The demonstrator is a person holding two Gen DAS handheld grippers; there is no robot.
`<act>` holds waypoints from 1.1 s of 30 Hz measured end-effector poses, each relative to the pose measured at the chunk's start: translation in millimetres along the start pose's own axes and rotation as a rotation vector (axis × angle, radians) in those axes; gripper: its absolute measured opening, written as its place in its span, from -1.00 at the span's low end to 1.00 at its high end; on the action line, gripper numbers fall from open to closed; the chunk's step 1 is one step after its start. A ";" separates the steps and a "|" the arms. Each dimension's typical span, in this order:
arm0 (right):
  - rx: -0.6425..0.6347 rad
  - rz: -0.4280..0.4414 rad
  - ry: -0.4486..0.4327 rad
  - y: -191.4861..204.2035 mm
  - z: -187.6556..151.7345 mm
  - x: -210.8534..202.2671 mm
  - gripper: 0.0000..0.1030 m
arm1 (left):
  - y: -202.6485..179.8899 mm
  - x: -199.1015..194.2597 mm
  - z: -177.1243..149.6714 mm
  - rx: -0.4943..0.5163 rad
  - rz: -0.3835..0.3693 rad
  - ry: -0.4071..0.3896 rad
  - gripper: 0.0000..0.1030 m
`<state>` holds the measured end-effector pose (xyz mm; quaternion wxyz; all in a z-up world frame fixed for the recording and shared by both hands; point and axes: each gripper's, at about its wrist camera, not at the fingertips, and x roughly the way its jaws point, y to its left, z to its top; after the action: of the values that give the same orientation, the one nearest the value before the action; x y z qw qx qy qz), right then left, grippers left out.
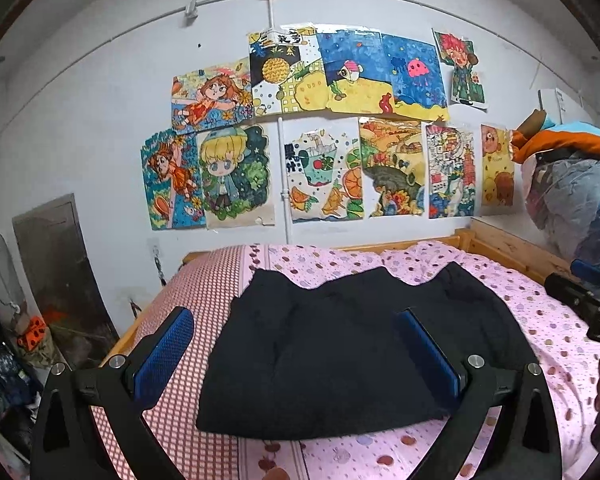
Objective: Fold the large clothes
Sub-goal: 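Pull both grippers back from the folded jacket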
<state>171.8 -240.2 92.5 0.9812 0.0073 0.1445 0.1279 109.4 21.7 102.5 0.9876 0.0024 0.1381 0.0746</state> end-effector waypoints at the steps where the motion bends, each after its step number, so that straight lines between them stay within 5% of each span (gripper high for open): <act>1: 0.001 0.000 0.002 1.8 -1.2 -3.1 0.90 | 0.7 -4.4 -1.8 -0.005 -0.005 0.002 1.00; 15: -0.035 -0.012 -0.013 37.4 -33.0 -46.8 0.92 | 13.6 -46.3 -44.9 -0.071 -0.024 -0.005 1.00; 24: -0.040 -0.052 -0.041 35.0 -67.4 -60.8 0.93 | 16.6 -67.2 -72.9 -0.031 0.004 -0.115 1.00; 33: -0.112 -0.021 -0.119 40.0 -94.7 -77.5 0.94 | 9.1 -59.8 -106.8 -0.010 -0.040 -0.071 1.00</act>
<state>63.1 -223.3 25.7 0.9882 -0.0417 0.0786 0.1250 22.0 20.2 16.3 0.9932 -0.0029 0.1028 0.0553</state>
